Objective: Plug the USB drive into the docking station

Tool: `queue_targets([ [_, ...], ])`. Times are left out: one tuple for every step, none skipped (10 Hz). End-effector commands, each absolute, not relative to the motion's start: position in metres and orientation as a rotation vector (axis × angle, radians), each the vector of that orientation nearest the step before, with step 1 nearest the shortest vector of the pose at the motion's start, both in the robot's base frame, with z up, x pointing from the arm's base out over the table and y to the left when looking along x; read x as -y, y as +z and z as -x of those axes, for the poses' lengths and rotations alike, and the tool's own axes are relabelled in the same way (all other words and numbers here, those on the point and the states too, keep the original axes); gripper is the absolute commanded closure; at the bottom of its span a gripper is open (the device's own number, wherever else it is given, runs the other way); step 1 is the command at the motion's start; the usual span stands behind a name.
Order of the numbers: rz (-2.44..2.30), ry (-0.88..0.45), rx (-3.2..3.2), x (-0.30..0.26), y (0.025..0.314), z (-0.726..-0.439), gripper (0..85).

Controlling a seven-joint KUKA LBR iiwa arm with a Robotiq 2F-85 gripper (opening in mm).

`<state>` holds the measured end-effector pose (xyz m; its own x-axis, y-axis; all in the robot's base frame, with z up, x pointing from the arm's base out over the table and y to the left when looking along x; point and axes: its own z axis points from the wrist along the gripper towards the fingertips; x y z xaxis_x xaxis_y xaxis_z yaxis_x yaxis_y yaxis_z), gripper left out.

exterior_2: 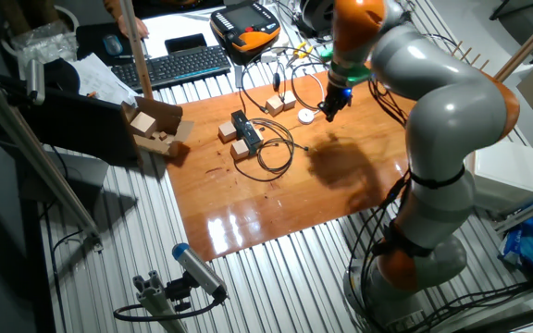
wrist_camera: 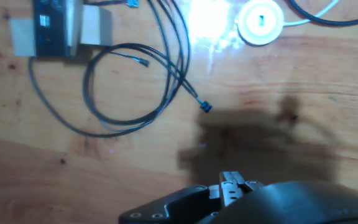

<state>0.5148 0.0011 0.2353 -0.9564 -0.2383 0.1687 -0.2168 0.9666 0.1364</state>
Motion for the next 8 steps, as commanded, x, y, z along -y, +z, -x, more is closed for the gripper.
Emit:
queue_targets([
  [-0.333, -0.187, 2.943, -0.0007, 0.2357, -0.5149, 85.0],
  [-0.400, -0.171, 2.955, -0.0007, 0.2357, -0.5149, 85.0],
  [-0.413, -0.177, 2.993, -0.0007, 0.2357, -0.5149, 85.0],
  [-0.426, -0.127, 3.020, -0.0007, 0.2357, -0.5149, 85.0],
  [-0.465, -0.111, 3.002, -0.0007, 0.2357, -0.5149, 85.0],
  [-0.450, -0.145, 2.989, -0.0007, 0.2357, -0.5149, 85.0],
  [-0.402, -0.149, 2.993, -0.0007, 0.2357, -0.5149, 85.0],
  [-0.404, -0.120, 2.991, -0.0007, 0.2357, -0.5149, 85.0],
])
